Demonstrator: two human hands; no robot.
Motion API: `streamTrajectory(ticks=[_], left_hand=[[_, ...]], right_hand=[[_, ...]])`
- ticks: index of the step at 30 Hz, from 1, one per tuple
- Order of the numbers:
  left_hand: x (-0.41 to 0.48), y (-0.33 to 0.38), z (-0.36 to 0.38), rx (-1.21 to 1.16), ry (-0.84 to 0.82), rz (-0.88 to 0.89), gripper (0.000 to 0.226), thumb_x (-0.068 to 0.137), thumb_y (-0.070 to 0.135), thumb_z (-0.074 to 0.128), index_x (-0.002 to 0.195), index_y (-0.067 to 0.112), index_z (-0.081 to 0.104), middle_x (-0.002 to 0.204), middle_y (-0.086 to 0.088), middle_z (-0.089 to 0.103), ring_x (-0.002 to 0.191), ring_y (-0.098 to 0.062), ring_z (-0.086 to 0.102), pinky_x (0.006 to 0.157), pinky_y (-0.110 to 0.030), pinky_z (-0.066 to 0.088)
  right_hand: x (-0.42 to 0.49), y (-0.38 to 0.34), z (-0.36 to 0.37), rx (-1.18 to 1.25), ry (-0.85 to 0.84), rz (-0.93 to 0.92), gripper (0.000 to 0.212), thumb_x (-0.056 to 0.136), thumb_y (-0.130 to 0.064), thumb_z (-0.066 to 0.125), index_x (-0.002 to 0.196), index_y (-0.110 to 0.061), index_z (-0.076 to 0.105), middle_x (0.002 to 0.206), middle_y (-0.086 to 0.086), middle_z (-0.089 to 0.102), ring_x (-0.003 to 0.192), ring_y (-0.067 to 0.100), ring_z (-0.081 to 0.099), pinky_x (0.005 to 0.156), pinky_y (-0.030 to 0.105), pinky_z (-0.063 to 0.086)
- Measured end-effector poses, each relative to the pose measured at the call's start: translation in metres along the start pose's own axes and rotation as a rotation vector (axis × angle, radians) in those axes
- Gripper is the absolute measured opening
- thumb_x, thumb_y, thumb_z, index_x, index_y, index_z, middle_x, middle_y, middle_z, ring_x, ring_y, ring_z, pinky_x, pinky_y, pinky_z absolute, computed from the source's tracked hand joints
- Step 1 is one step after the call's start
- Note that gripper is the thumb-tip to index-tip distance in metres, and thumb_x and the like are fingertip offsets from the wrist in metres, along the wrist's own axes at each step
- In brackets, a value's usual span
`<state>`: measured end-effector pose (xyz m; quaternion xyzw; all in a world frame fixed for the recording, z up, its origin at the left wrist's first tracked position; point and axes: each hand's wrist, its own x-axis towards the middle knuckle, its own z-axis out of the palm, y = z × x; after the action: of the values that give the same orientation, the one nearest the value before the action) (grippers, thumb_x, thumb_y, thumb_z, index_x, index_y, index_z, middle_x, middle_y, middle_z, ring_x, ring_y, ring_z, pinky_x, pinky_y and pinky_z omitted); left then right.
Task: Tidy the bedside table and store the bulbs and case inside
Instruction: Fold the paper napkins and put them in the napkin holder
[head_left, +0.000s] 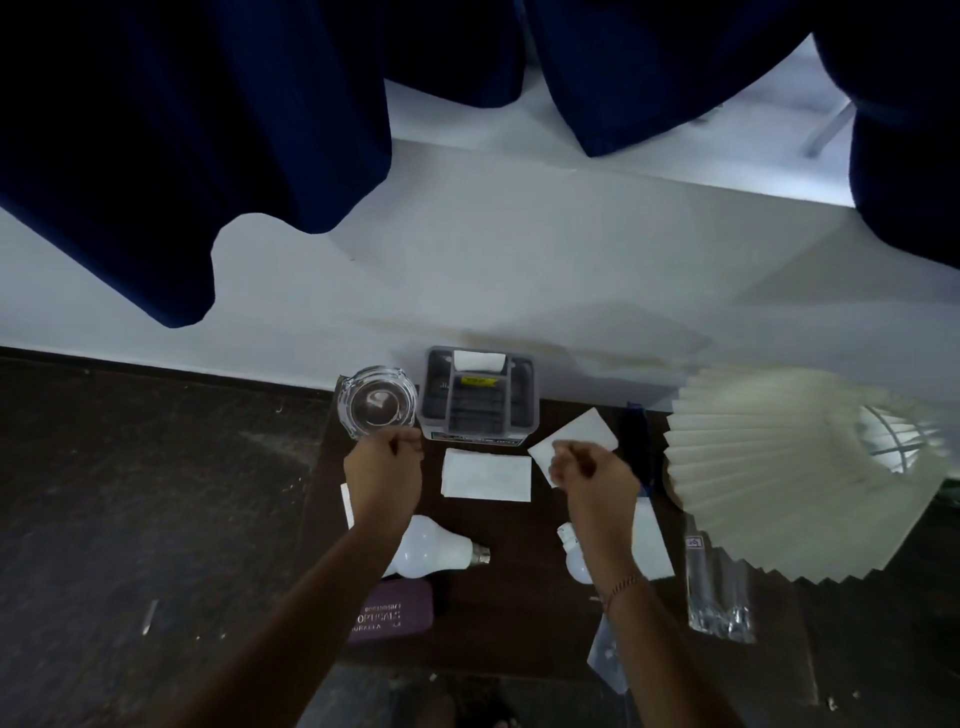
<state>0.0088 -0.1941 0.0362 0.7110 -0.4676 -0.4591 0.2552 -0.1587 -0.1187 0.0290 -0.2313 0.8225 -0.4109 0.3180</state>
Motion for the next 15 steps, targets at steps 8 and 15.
streamTrajectory(ticks=[8, 15], left_hand=[[0.008, -0.02, 0.035, 0.22, -0.227, -0.186, 0.033, 0.086, -0.003, 0.039, 0.056, 0.009, 0.045, 0.06, -0.001, 0.042, 0.059, -0.016, 0.041, 0.054, -0.024, 0.034], [0.015, -0.022, 0.045, 0.197, -0.249, -0.21, 0.028, 0.083, 0.001, 0.052, 0.109, 0.002, 0.063, 0.096, -0.016, 0.064, 0.085, -0.026, 0.056, 0.069, -0.029, 0.042]], right_hand=[[0.011, 0.041, 0.029, -0.109, -0.07, 0.279, 0.022, 0.088, -0.013, 0.053, 0.074, -0.001, 0.066, 0.071, 0.01, 0.063, 0.076, 0.026, 0.058, 0.066, 0.031, 0.044], [0.02, 0.039, 0.045, -0.234, -0.11, 0.21, 0.027, 0.089, -0.016, 0.056, 0.104, 0.004, 0.066, 0.102, 0.02, 0.069, 0.097, 0.027, 0.063, 0.074, 0.02, 0.04]])
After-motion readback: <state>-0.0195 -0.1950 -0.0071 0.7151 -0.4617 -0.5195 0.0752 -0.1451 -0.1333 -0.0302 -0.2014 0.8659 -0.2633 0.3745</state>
